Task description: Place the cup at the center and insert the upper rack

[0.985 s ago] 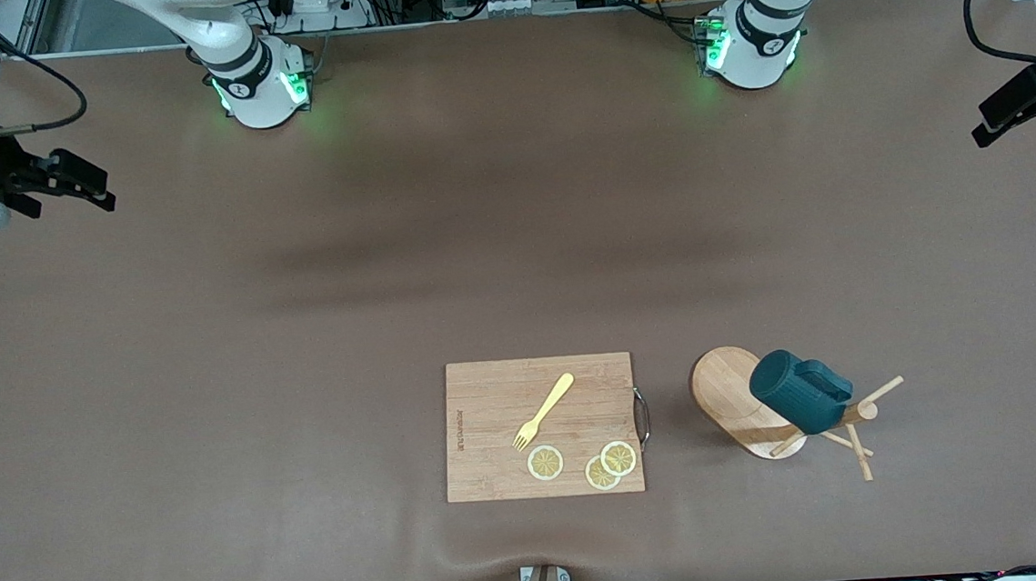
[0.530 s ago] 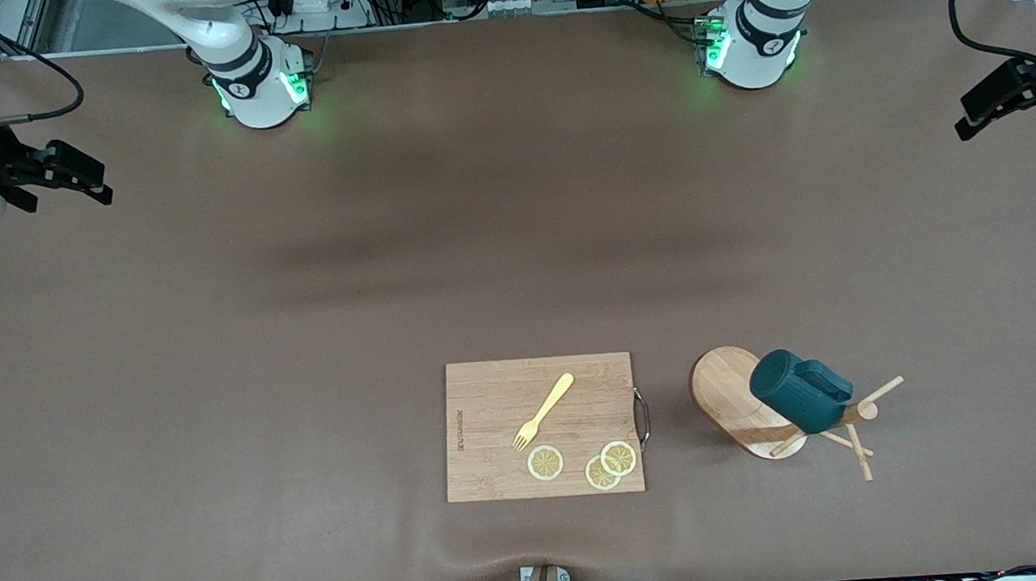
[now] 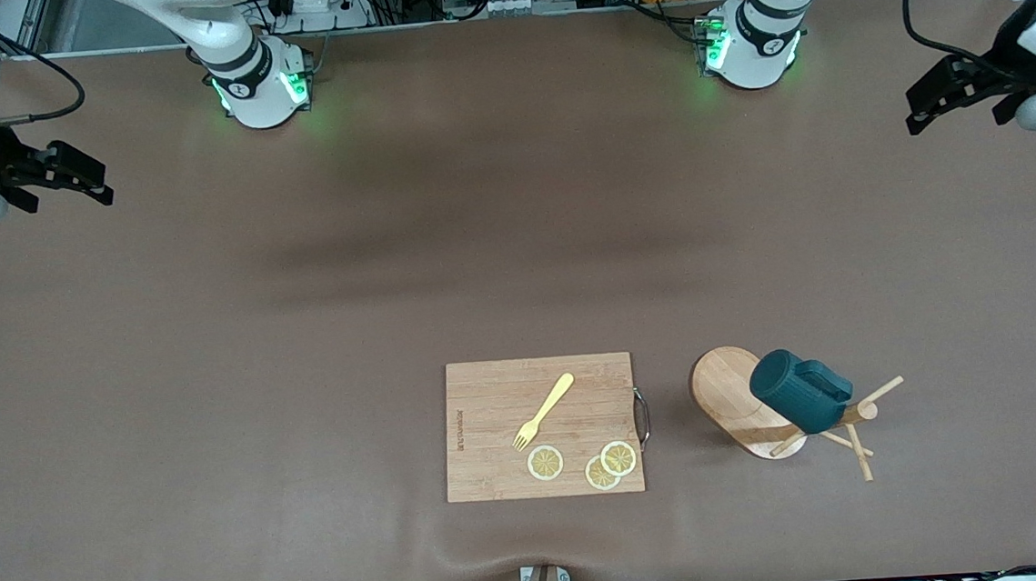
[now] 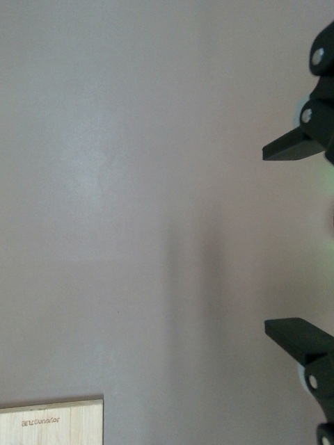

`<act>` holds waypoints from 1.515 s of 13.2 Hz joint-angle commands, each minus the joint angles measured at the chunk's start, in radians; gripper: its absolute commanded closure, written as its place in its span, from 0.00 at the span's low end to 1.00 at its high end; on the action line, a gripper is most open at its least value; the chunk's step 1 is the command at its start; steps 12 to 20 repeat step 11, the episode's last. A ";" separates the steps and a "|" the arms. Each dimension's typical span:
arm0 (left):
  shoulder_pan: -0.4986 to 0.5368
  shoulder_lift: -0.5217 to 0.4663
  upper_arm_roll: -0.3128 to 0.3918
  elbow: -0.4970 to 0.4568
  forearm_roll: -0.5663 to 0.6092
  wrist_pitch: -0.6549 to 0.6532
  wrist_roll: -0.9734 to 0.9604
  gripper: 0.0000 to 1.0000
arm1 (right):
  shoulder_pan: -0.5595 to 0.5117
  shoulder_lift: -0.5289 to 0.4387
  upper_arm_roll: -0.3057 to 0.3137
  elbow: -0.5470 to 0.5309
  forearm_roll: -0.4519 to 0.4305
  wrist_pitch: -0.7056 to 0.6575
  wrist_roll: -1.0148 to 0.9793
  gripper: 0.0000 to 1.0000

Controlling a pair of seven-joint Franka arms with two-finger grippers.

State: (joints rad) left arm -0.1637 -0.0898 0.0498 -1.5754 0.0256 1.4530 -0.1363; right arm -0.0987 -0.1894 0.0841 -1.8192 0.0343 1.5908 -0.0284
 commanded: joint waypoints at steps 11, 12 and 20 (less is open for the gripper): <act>0.079 -0.001 -0.070 -0.006 0.013 -0.006 0.004 0.00 | -0.015 -0.015 0.020 -0.006 0.009 0.014 -0.013 0.00; 0.079 -0.001 -0.070 -0.006 0.013 -0.006 0.004 0.00 | -0.015 -0.015 0.020 -0.006 0.009 0.014 -0.013 0.00; 0.079 -0.001 -0.070 -0.006 0.013 -0.006 0.004 0.00 | -0.015 -0.015 0.020 -0.006 0.009 0.014 -0.013 0.00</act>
